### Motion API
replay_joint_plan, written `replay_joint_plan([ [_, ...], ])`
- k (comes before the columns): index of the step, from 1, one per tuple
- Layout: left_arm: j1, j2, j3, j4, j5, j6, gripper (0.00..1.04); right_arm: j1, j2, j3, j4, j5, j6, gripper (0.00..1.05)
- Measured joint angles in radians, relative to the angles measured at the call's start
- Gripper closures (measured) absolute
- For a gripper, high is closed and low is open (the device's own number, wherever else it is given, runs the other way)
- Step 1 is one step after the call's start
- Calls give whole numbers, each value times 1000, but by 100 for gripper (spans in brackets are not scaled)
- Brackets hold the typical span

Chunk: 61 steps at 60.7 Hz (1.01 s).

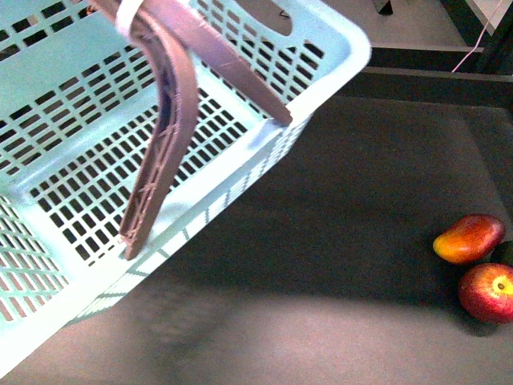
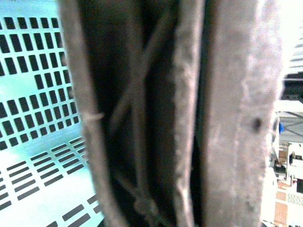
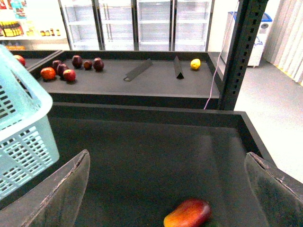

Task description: Pick apple with right arm and hold basket with left

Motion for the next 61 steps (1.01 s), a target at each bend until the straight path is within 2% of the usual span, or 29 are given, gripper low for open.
replay_joint_plan([
  [40, -274, 95, 146, -45, -31, 42, 90, 0, 0, 0, 0, 0, 1, 9],
  [61, -282, 98, 154, -47, -43, 60, 90, 0, 0, 0, 0, 0, 1, 9],
])
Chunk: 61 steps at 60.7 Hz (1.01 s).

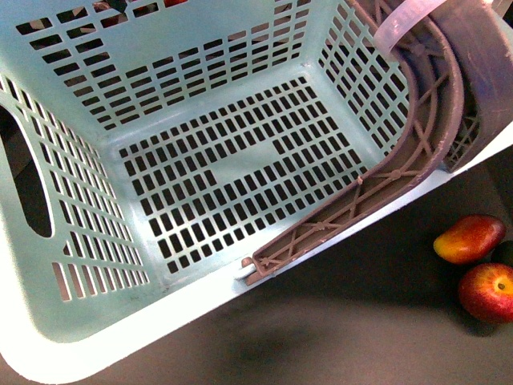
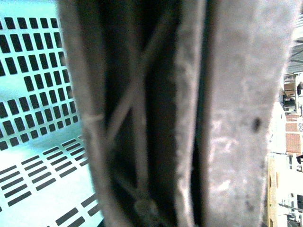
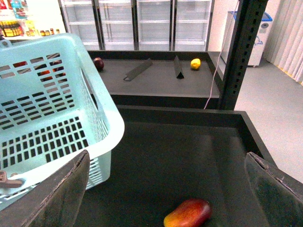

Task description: Pick apple with right arm and hold basket with left

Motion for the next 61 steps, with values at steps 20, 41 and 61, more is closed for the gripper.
replay_joint_plan([
  [20, 0, 0, 3, 0, 2, 0, 90, 24, 321, 185, -454, 278, 156, 9],
  [41, 0, 1, 4, -1, 0, 4, 90, -157, 742, 158, -167, 171, 91, 9],
  [61, -1, 1, 4, -2, 3, 4, 90, -176, 1579, 293, 396, 106, 5, 9],
])
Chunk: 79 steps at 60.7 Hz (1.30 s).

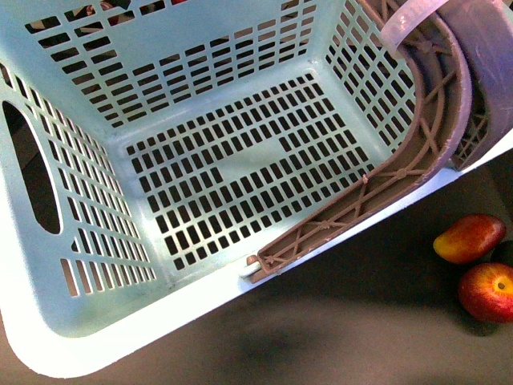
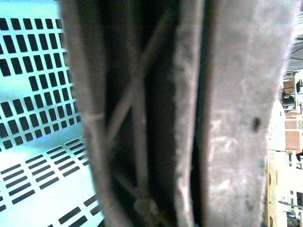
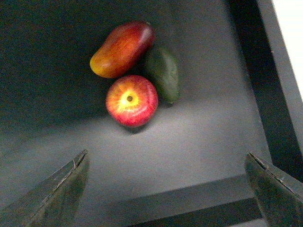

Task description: Pick apple with right arm and hold basket with left

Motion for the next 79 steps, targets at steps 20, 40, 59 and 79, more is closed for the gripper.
replay_joint_plan([
  [20, 0, 0, 0, 0, -2, 0, 90, 58, 496, 244, 2, 43, -52, 9],
  [40, 0, 0, 0, 0, -1, 0, 90, 85, 612, 381, -44, 60, -66, 9],
  [59, 0, 0, 0, 0, -2, 0, 90, 64, 711, 457, -61, 81, -70, 9],
  [79, 0, 0, 0, 0, -1, 0, 90, 56, 774, 515, -66, 68, -67, 9],
])
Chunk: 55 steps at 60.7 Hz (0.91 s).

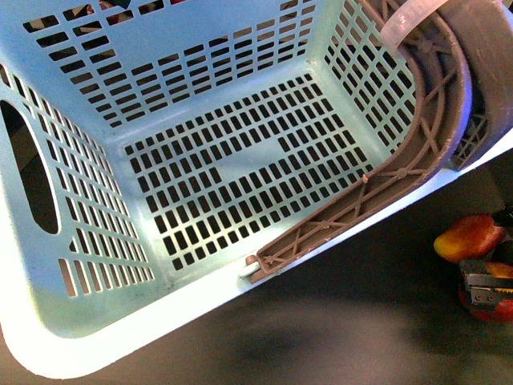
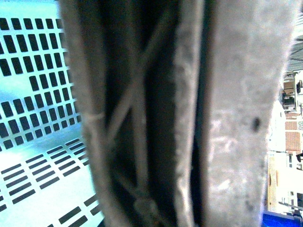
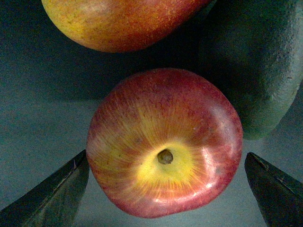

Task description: Pick apple with right arm and hold basket with left

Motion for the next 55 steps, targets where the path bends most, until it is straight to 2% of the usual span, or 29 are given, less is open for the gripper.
replay_joint_plan([
  [9, 0, 0, 0, 0, 0, 0, 90, 0, 21, 13, 0, -3, 4, 9],
  [19, 0, 0, 0, 0, 0, 0, 90, 0, 25, 9, 11, -6, 13, 26],
  [26, 0, 0, 0, 0, 0, 0, 90, 0, 8, -19, 41, -13, 16, 29],
  [41, 0, 0, 0, 0, 0, 0, 90, 5, -172, -143, 132, -14, -8, 31],
  [55, 0, 0, 0, 0, -1, 0, 90, 26, -418, -234, 93, -34, -34, 31],
])
